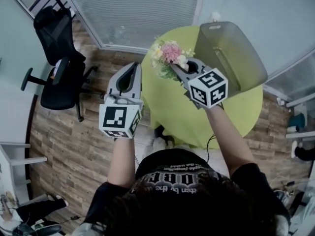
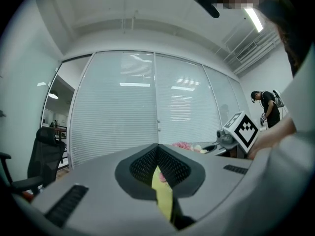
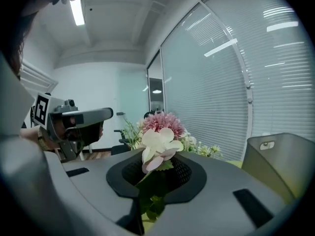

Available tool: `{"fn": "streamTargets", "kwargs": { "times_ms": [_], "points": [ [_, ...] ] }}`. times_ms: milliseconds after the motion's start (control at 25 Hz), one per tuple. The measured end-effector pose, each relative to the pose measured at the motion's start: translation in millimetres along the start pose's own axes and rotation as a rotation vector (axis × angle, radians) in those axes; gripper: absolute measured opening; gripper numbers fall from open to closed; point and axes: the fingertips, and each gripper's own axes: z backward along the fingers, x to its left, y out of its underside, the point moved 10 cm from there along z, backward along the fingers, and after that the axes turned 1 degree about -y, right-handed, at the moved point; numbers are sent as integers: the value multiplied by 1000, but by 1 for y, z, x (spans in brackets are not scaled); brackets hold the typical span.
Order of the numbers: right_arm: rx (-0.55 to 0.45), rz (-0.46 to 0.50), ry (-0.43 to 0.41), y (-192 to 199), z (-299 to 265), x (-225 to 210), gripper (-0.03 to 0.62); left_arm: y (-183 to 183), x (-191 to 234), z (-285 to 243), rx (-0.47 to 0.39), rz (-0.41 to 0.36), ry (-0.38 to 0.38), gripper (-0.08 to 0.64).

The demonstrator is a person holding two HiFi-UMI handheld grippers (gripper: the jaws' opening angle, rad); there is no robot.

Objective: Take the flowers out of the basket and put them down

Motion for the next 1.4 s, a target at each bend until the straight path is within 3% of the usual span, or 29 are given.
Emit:
{"fn": "streamTargets", "kwargs": {
  "times_ms": [440, 840, 1120, 1400],
  "points": [
    [79, -63, -11, 88, -47, -8, 92, 12, 27, 3, 19, 9, -35, 2],
    [172, -29, -55, 128, -71, -4, 132, 20, 34, -7, 39, -1, -28, 2],
    [176, -63, -60, 130, -67, -10, 181, 18, 32, -10, 47, -2, -25, 1],
    [68, -80, -44, 100, -52, -14, 186, 19, 27, -17, 43, 12, -6, 2]
  ]
}}
